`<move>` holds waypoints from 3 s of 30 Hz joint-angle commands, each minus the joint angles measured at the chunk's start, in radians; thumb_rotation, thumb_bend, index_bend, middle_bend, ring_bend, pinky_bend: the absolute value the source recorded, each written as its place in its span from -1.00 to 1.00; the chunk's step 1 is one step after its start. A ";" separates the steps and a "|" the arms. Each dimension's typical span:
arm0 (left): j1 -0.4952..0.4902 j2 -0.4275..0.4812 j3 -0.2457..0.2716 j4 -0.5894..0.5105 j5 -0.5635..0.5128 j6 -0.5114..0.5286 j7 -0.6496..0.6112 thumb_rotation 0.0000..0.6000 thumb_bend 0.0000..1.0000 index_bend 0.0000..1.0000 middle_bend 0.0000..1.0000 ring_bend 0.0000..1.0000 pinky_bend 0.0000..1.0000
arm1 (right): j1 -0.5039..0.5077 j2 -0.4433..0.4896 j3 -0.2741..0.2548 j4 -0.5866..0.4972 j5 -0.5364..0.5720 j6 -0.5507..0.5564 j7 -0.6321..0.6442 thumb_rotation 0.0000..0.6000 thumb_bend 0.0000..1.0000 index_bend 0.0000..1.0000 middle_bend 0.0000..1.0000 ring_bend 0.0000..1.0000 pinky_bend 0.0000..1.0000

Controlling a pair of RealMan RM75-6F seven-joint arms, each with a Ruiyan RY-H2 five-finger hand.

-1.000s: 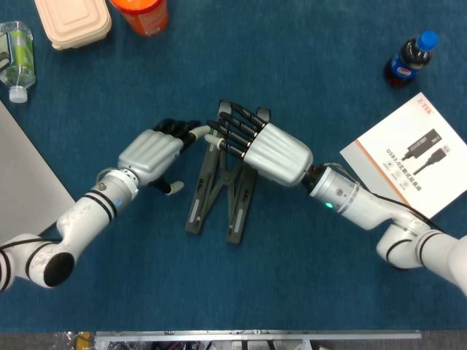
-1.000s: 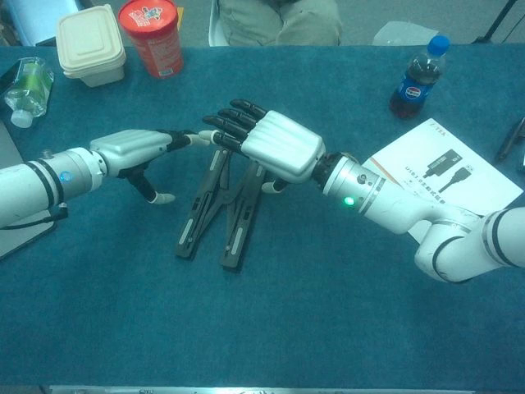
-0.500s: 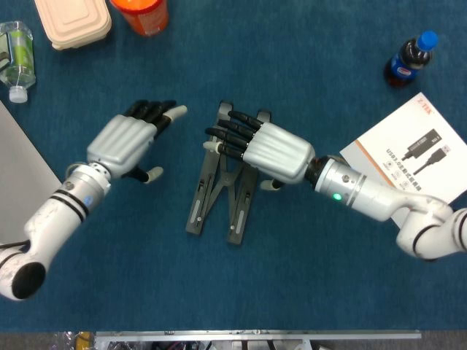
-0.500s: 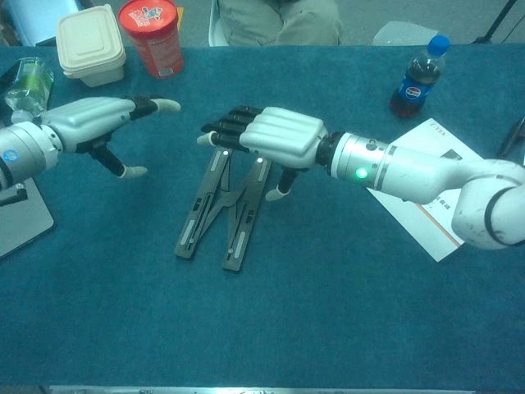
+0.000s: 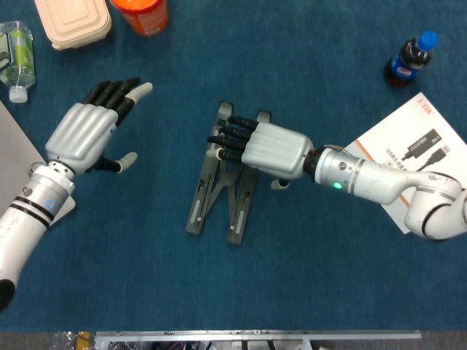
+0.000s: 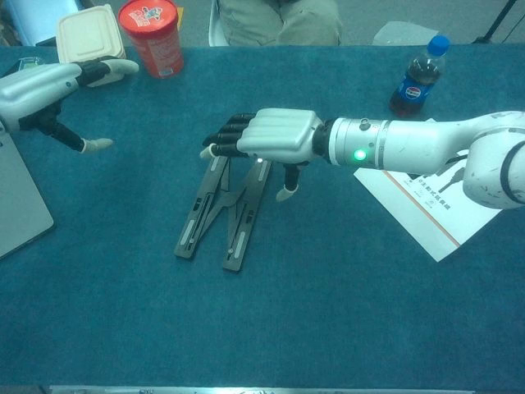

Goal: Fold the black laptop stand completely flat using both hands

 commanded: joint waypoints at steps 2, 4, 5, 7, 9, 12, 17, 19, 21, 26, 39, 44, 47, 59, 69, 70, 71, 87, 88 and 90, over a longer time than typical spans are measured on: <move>0.011 0.008 -0.002 0.000 0.007 0.009 -0.014 1.00 -0.47 -1.00 -1.00 -1.00 -1.00 | 0.030 -0.024 -0.011 0.022 -0.025 -0.026 -0.009 1.00 -1.00 -1.00 -1.00 -1.00 -1.00; 0.015 0.011 -0.003 0.000 0.008 0.010 -0.020 1.00 -0.47 -1.00 -1.00 -1.00 -1.00 | 0.044 -0.038 -0.016 0.034 -0.032 -0.039 -0.002 1.00 -1.00 -1.00 -1.00 -1.00 -1.00; 0.017 0.012 -0.004 0.001 0.009 0.010 -0.022 1.00 -0.47 -1.00 -1.00 -1.00 -1.00 | 0.051 -0.044 -0.018 0.042 -0.037 -0.044 -0.002 1.00 -1.00 -1.00 -1.00 -1.00 -1.00; 0.020 0.012 -0.006 0.004 0.011 0.011 -0.025 1.00 -0.47 -1.00 -1.00 -1.00 -1.00 | 0.066 -0.060 -0.022 0.065 -0.047 -0.053 -0.001 1.00 -1.00 -1.00 -1.00 -1.00 -1.00; 0.022 0.012 -0.008 0.008 0.010 0.011 -0.029 1.00 -0.47 -1.00 -1.00 -1.00 -1.00 | 0.078 -0.076 -0.022 0.082 -0.052 -0.060 0.002 1.00 -1.00 -1.00 -1.00 -1.00 -1.00; 0.026 0.010 -0.011 0.012 0.010 0.009 -0.038 1.00 -0.47 -1.00 -1.00 -1.00 -1.00 | 0.101 -0.102 -0.026 0.115 -0.059 -0.077 0.010 1.00 -1.00 -1.00 -1.00 -1.00 -1.00; 0.033 0.010 -0.013 0.020 0.011 0.009 -0.049 1.00 -0.47 -1.00 -1.00 -1.00 -1.00 | 0.126 -0.139 -0.029 0.152 -0.062 -0.091 0.037 1.00 -1.00 -1.00 -1.00 -1.00 -1.00; 0.036 0.011 -0.014 0.024 0.010 0.006 -0.058 1.00 -0.47 -1.00 -1.00 -1.00 -1.00 | 0.135 -0.151 -0.031 0.166 -0.063 -0.091 0.049 1.00 -1.00 -1.00 -1.00 -1.00 -1.00; 0.038 0.012 -0.015 0.029 0.009 0.003 -0.066 1.00 -0.47 -1.00 -1.00 -1.00 -1.00 | 0.143 -0.159 -0.031 0.176 -0.061 -0.093 0.058 1.00 -1.00 -1.00 -1.00 -1.00 -1.00; 0.042 0.012 -0.018 0.035 0.015 -0.001 -0.081 1.00 -0.47 -1.00 -1.00 -1.00 -1.00 | 0.158 -0.170 -0.034 0.189 -0.055 -0.107 0.069 1.00 -1.00 -1.00 -1.00 -1.00 -1.00; 0.053 0.015 -0.021 0.032 0.028 0.001 -0.092 1.00 -0.47 -1.00 -1.00 -1.00 -1.00 | 0.181 -0.192 -0.032 0.205 -0.022 -0.131 0.106 1.00 -1.00 -1.00 -0.82 -1.00 -1.00; 0.055 0.014 -0.022 0.034 0.033 -0.001 -0.097 1.00 -0.47 -1.00 -1.00 -1.00 -1.00 | 0.185 -0.193 -0.033 0.202 -0.012 -0.140 0.110 1.00 -1.00 -1.00 -0.77 -1.00 -1.00; 0.056 0.015 -0.023 0.033 0.035 -0.001 -0.098 1.00 -0.47 -1.00 -1.00 -1.00 -1.00 | 0.186 -0.193 -0.033 0.199 -0.008 -0.141 0.111 1.00 -1.00 -1.00 -0.71 -1.00 -1.00; 0.059 0.016 -0.026 0.029 0.039 -0.006 -0.105 1.00 -0.47 -1.00 -1.00 -1.00 -1.00 | 0.187 -0.190 -0.032 0.189 0.009 -0.141 0.109 1.00 -0.98 -1.00 -0.54 -0.99 -1.00; 0.059 0.012 -0.027 0.030 0.044 -0.012 -0.111 1.00 -0.47 -1.00 -1.00 -1.00 -1.00 | 0.177 -0.188 -0.033 0.182 0.013 -0.124 0.093 1.00 -0.91 -1.00 -0.38 -0.84 -1.00; 0.059 0.011 -0.027 0.031 0.044 -0.013 -0.111 1.00 -0.47 -1.00 -1.00 -1.00 -1.00 | 0.176 -0.189 -0.033 0.182 0.013 -0.121 0.092 1.00 -0.91 -1.00 -0.36 -0.82 -1.00; 0.059 0.011 -0.027 0.030 0.045 -0.013 -0.112 1.00 -0.47 -1.00 -1.00 -1.00 -1.00 | 0.175 -0.189 -0.032 0.182 0.014 -0.118 0.092 1.00 -0.91 -1.00 -0.34 -0.80 -1.00; 0.056 0.004 -0.028 0.030 0.051 -0.020 -0.117 1.00 -0.47 -1.00 -1.00 -1.00 -1.00 | 0.153 -0.187 -0.029 0.177 0.018 -0.082 0.075 1.00 -0.91 -1.00 -0.05 -0.51 -0.92; 0.056 0.003 -0.028 0.030 0.051 -0.020 -0.117 1.00 -0.47 -1.00 -1.00 -1.00 -1.00 | 0.152 -0.187 -0.028 0.176 0.018 -0.081 0.075 1.00 -0.91 -1.00 -0.04 -0.50 -0.91; 0.056 0.003 -0.029 0.031 0.052 -0.019 -0.118 1.00 -0.47 -1.00 -1.00 -1.00 -1.00 | 0.150 -0.186 -0.026 0.174 0.018 -0.073 0.076 1.00 -0.91 -1.00 -0.03 -0.49 -0.91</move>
